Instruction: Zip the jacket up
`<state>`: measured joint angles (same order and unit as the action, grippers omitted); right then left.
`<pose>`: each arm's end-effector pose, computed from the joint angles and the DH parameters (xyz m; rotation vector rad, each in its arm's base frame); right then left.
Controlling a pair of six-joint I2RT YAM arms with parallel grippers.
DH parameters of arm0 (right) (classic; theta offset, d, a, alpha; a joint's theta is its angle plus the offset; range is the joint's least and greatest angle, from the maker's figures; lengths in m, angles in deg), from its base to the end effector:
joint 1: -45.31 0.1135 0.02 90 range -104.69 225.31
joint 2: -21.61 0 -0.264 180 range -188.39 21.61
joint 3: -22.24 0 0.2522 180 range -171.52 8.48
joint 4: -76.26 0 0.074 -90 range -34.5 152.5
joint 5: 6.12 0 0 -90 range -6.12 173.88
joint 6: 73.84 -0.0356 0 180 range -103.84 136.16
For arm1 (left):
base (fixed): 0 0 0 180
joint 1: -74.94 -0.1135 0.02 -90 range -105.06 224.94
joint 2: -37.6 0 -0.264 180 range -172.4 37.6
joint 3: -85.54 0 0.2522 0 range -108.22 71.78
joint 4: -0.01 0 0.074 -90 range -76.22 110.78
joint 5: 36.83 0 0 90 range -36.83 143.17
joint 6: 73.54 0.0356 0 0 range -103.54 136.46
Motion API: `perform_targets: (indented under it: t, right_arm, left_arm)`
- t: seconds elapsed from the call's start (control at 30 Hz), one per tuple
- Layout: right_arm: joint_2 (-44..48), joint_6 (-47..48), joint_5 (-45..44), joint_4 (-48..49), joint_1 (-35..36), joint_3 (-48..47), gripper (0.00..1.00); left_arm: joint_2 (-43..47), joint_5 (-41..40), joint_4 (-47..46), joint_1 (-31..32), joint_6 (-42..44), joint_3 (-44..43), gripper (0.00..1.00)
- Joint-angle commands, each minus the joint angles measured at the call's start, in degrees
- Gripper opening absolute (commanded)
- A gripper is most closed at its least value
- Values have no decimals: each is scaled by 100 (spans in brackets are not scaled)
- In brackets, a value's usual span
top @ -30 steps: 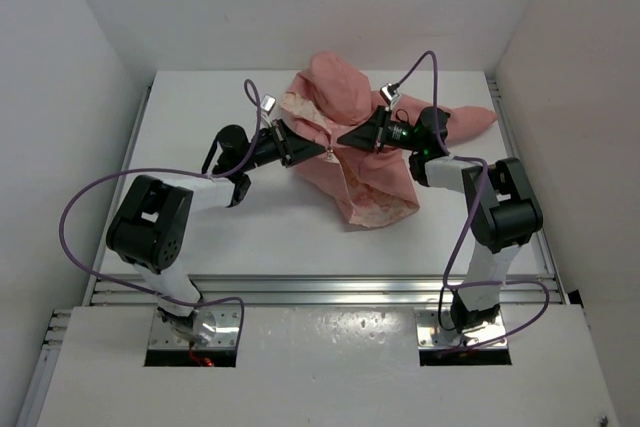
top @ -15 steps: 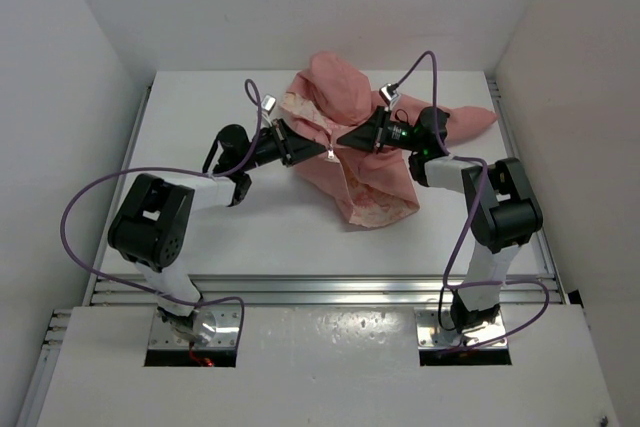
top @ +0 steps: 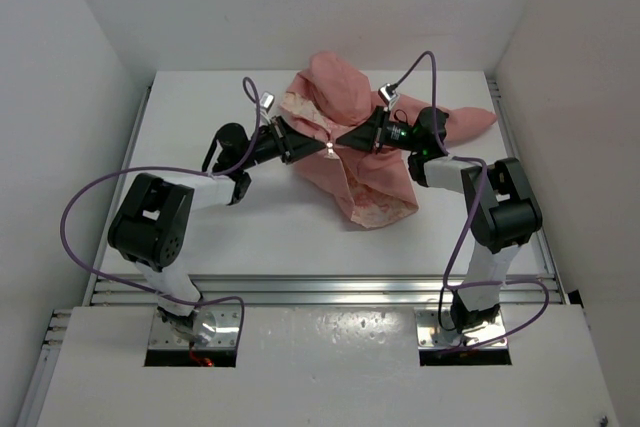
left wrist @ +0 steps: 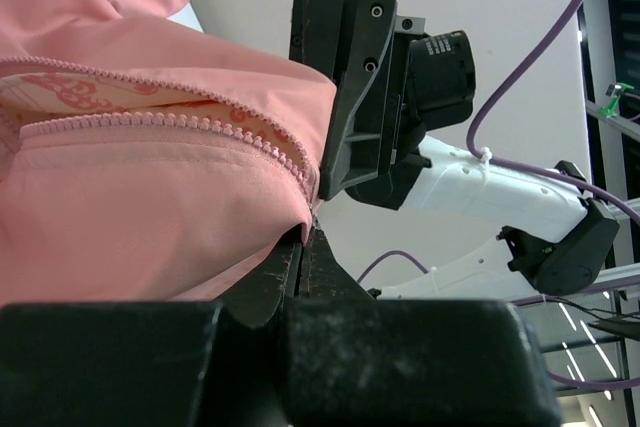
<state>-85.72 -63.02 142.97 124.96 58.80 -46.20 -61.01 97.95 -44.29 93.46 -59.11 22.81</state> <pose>0.3681 0.1197 0.2229 -0.0358 1.8582 1.9280 0.3354 -0.1388 0.2412 -0.0933 1.7789 -1.8147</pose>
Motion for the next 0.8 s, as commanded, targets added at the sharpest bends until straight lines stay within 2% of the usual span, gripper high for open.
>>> perform_targets:
  t: [0.0,0.23,0.4,0.77]
  right_arm:
    - [63,-71,112,433,109,-70,0]
    - [-86,-704,199,917,135,-201,0]
    - [-51,-617,436,751,215,-184,0]
    - [160,710,929,-1030,329,-281,0]
  left_arm:
    - [35,-118,-504,-59,-37,-227,0]
    - [35,-180,-557,-174,-37,-174,0]
    - [35,-180,-557,-226,16,-235,0]
    - [140,-127,-662,-226,121,-349,0]
